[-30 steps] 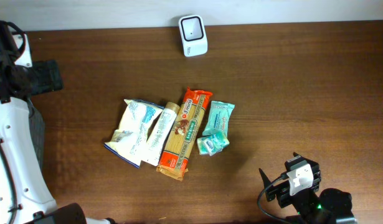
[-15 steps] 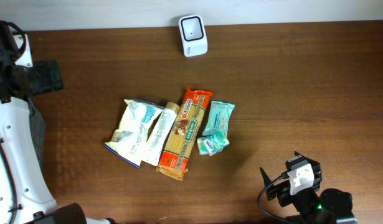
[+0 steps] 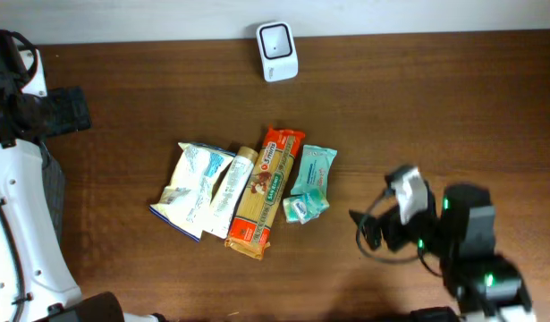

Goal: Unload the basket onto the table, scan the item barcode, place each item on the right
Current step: 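Reach the right gripper to the items and grasp the teal tissue pack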

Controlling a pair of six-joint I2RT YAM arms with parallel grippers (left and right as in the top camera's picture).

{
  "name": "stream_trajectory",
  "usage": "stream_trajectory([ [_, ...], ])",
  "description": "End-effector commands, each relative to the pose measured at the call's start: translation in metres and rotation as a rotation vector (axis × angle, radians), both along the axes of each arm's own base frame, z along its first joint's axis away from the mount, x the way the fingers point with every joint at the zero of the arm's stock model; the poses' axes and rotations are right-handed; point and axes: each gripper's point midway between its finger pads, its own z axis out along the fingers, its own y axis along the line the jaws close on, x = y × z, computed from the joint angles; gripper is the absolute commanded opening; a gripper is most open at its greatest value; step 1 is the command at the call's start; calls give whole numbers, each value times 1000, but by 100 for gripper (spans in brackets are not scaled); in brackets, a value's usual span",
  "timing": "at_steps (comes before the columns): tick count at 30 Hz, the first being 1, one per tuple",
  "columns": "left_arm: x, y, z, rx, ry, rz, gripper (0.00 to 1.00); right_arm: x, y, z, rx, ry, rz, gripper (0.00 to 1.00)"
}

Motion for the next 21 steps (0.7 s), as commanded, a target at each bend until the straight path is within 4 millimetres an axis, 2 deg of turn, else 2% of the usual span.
stream_trajectory([
  [1, -3, 2, 7, 14, -14, 9, 99, 35, 12, 45, 42, 86, 37, 98],
  [3, -3, 2, 7, 14, -14, 9, 99, 58, 13, 58, 35, 192, 34, 98],
  [5, -3, 2, 7, 14, -14, 9, 99, 82, 18, 60, 71, 239, 21, 98],
  [7, -3, 2, 7, 14, -14, 9, 99, 99, 21, 50, 103, 277, -1, 98],
  [9, -3, 2, 7, 14, -14, 9, 99, 104, 37, 34, 211, 395, 23, 98],
  [11, -3, 2, 7, 14, -14, 9, 99, 107, 43, 11, 237, 487, 42, 99],
  [14, -3, 2, 7, 14, -15, 9, 99, 95, 45, -45, 210, 729, 14, 84],
  [18, -3, 2, 7, 14, -14, 9, 99, 81, 43, -105, 185, 981, -18, 80],
  [21, -3, 2, 7, 14, -14, 9, 99, 75, 45, -123, 153, 1001, 54, 77],
])
